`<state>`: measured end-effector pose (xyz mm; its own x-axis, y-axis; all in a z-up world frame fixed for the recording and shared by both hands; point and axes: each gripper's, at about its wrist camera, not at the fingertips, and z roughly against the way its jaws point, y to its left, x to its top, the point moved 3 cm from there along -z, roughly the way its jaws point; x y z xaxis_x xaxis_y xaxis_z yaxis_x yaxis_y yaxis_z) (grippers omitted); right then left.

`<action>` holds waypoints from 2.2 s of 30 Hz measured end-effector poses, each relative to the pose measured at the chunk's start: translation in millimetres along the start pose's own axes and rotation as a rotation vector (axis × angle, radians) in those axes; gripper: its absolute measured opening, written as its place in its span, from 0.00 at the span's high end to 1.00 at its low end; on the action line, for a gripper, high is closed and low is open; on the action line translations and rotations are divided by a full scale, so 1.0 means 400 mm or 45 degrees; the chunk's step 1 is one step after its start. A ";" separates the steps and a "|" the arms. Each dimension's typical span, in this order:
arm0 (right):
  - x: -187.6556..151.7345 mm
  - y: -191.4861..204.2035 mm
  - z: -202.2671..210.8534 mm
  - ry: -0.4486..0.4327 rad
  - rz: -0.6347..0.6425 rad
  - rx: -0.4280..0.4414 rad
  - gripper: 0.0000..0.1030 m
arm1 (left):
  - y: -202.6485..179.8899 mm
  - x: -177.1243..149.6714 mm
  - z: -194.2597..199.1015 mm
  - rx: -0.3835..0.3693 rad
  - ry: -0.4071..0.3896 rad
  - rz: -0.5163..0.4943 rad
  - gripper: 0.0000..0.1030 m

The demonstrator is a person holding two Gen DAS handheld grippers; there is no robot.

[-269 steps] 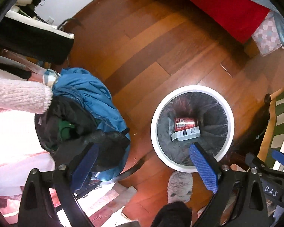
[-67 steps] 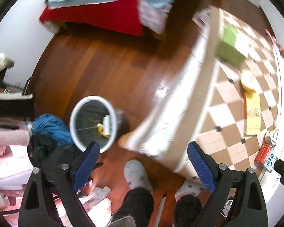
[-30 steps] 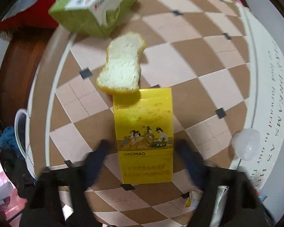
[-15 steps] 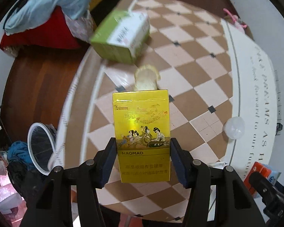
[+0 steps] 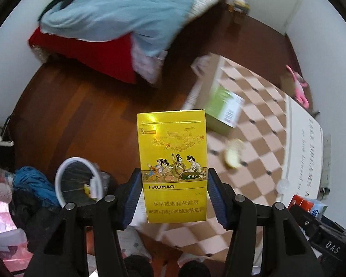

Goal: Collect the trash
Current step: 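Carry the cigarette pack and milk carton over the trash bin with both tools, then open both tools to drop the pack and carton into the bin, then move both tools back toward the table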

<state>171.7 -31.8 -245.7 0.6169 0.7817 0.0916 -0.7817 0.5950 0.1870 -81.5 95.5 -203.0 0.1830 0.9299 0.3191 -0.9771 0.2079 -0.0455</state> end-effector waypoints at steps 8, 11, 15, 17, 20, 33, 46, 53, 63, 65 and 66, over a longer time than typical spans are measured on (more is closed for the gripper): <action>-0.037 0.328 0.004 0.001 0.194 0.108 0.08 | 0.363 -0.007 0.061 0.118 -0.006 0.197 0.50; -0.071 0.463 -0.018 0.026 0.275 0.150 0.08 | 0.500 -0.034 0.066 0.143 0.015 0.288 0.50; -0.139 0.652 -0.063 0.071 0.386 0.209 0.08 | 0.674 -0.094 0.038 0.122 0.074 0.426 0.50; -0.187 0.765 -0.103 0.112 0.459 0.236 0.08 | 0.755 -0.131 -0.003 0.084 0.123 0.515 0.49; -0.253 0.884 -0.179 0.176 0.542 0.244 0.08 | 0.839 -0.179 -0.095 0.030 0.199 0.591 0.49; -0.411 1.135 -0.626 0.469 0.554 0.180 0.08 | 1.067 -0.349 -0.368 -0.059 0.412 0.899 0.12; -0.461 1.163 -0.730 0.561 0.651 0.103 0.00 | 1.106 -0.368 -0.311 0.235 0.374 0.801 0.02; -0.465 1.149 -0.672 0.455 0.808 -0.041 0.00 | 1.065 -0.338 -0.239 0.334 0.335 0.690 0.02; -0.455 1.141 -0.552 0.359 0.888 -0.024 0.00 | 1.007 -0.304 -0.131 0.354 0.273 0.627 0.02; -0.452 1.139 -0.516 0.339 0.899 -0.007 0.00 | 0.994 -0.295 -0.096 0.353 0.251 0.614 0.02; -0.455 1.140 -0.504 0.331 0.902 -0.004 0.00 | 0.989 -0.291 -0.080 0.352 0.241 0.611 0.02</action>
<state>-315.5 135.1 -374.3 -0.0748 0.9962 -0.0449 -0.9839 -0.0664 0.1660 -485.8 79.1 -288.5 -0.2955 0.9438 0.1480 -0.9430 -0.3130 0.1134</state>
